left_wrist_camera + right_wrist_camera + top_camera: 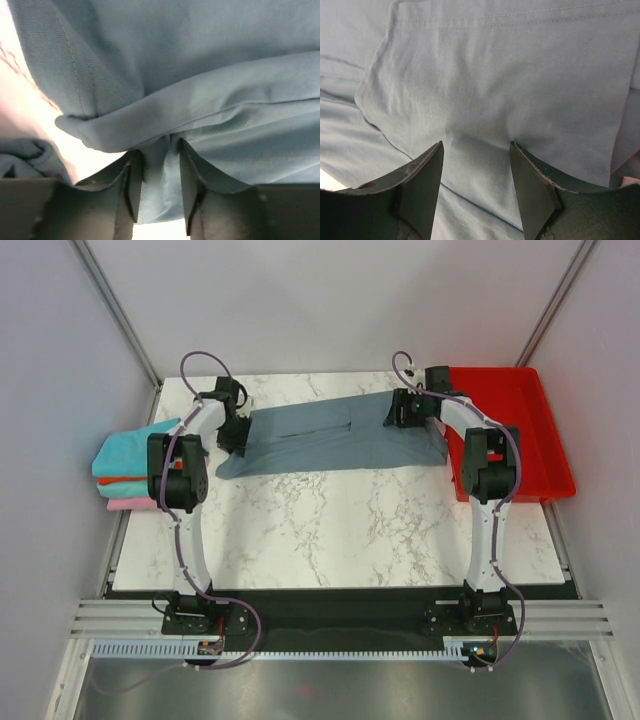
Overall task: Fold and stack the t-shirts
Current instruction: Fold the tshirt
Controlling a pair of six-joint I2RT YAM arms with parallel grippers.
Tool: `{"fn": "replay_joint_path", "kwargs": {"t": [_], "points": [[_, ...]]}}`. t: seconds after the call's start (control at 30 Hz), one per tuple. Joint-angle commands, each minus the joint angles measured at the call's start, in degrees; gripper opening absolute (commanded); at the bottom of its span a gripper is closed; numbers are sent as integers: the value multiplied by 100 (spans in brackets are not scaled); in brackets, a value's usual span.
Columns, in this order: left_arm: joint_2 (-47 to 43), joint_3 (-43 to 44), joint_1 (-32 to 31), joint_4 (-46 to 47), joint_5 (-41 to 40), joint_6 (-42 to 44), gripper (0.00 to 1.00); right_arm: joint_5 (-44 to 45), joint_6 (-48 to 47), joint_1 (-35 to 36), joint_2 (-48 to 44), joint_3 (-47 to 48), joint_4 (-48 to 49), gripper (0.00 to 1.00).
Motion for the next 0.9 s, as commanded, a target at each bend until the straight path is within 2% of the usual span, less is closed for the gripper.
{"fn": "replay_joint_path", "kwargs": {"t": [0.0,0.33,0.7,0.77,0.83,0.87], "points": [[-126,-502,39,-300,-237,86,38,673,2,-52,550,157,-199,65],[-1786,-2146,-58,-476,-97,-125,32,962,169,-34,700,518,-314,64],[-2842,-3552,-1112,-590,290,-116,32,910,353,308,1315,1783,-218,65],[-3000,-3676,-1139,-643,264,-116,43,927,362,405,1325,1863,-173,66],[-3307,-3598,-1139,-704,-163,-134,57,858,423,432,1193,1837,-173,66],[-3413,-3510,-1122,-739,-254,-99,58,814,476,432,1088,1706,-173,67]]}}
